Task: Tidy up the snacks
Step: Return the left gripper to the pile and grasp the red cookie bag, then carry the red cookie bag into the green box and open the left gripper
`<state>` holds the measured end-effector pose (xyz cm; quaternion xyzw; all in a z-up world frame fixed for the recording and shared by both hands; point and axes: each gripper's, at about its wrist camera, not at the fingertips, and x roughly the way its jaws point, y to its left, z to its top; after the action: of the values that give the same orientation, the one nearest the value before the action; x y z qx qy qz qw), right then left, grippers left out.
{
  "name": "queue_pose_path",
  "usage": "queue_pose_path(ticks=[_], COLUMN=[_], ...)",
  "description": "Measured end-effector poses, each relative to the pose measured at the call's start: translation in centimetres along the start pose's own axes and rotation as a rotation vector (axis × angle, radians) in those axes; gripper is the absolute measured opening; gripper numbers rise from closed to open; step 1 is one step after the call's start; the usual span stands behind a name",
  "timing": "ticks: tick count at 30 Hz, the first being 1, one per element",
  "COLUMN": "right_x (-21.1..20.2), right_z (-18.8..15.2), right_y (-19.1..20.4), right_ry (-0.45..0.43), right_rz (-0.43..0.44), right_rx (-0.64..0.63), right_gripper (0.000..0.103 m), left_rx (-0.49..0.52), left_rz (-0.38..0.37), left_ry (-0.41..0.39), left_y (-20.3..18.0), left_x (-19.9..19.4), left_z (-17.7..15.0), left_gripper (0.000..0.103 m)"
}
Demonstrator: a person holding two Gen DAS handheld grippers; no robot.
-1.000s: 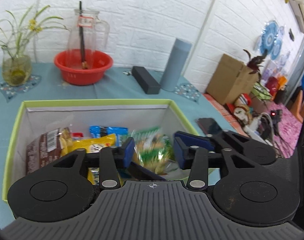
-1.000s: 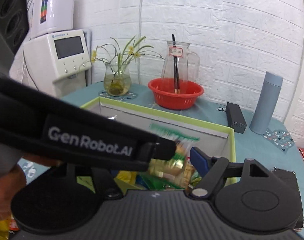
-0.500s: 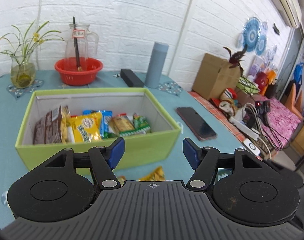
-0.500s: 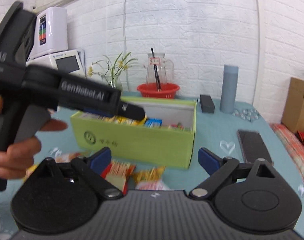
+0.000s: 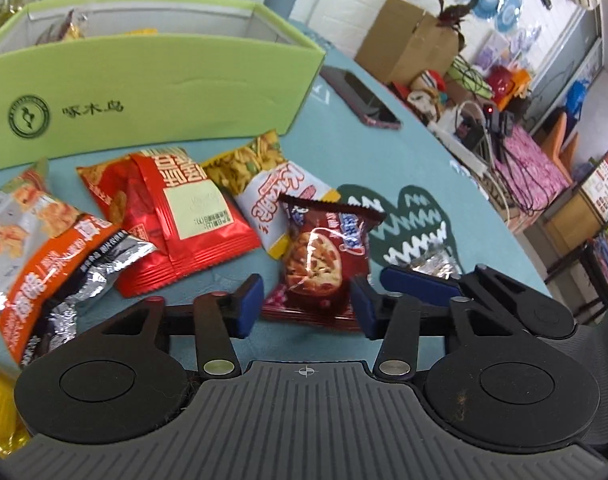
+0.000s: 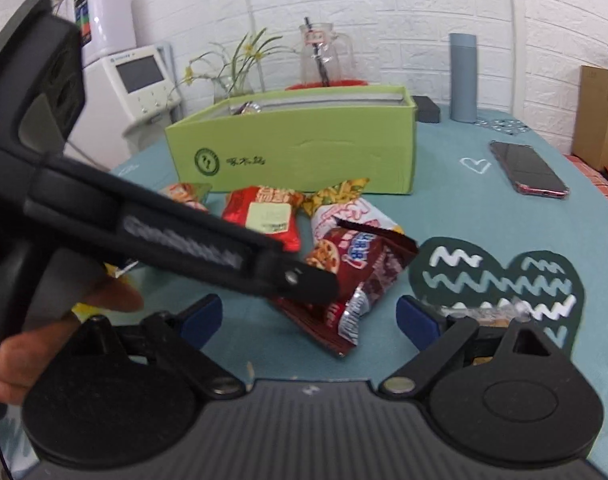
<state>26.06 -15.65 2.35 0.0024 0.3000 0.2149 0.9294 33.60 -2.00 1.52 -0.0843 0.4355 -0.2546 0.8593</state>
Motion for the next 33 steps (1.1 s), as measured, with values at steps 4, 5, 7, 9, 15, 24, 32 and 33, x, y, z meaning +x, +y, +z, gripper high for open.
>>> queue_pose_path(ticks=[4,5,7,9,15,24,32,33], right_x=[0.2,0.0,-0.3,-0.9,-4.5,-5.5,-3.6,-3.7], right_z=[0.4,0.3,0.1,-0.5,-3.4,-4.0,-3.8,-3.5], right_y=[0.8,0.9,1.4,2.2,5.1,4.4,4.6,4.4], right_ry=[-0.004,-0.005,-0.003,0.002,0.013,-0.024,0.003,-0.006], right_rz=[0.029,0.05,0.069,0.08,0.125,0.028,0.019,0.024], right_rx=[-0.047,-0.05,-0.065,-0.082,-0.136,-0.026,-0.05,-0.041], right_gripper=[0.094,0.094,0.094,0.094,0.094,0.093,0.071,0.07], left_rx=[0.0,0.0,0.01,0.015,0.003,-0.039,-0.024,-0.023], left_rz=[-0.017,-0.021,-0.018,-0.005,0.007,0.067,-0.015,-0.02], left_ry=[-0.001,0.003,0.001,-0.005,-0.021,-0.085,-0.032,-0.038], left_y=[0.4,0.6,0.6,0.3,-1.0,0.1,-0.3,-0.2], left_x=[0.0,-0.2,-1.0,-1.7,-5.4,-7.2,-5.1,-5.2], left_z=[-0.2,-0.5,-1.3,-2.5,-7.5,-6.8,-6.2,-6.0], left_gripper=[0.017,0.017,0.016,0.016,0.019,0.049,0.019,0.019])
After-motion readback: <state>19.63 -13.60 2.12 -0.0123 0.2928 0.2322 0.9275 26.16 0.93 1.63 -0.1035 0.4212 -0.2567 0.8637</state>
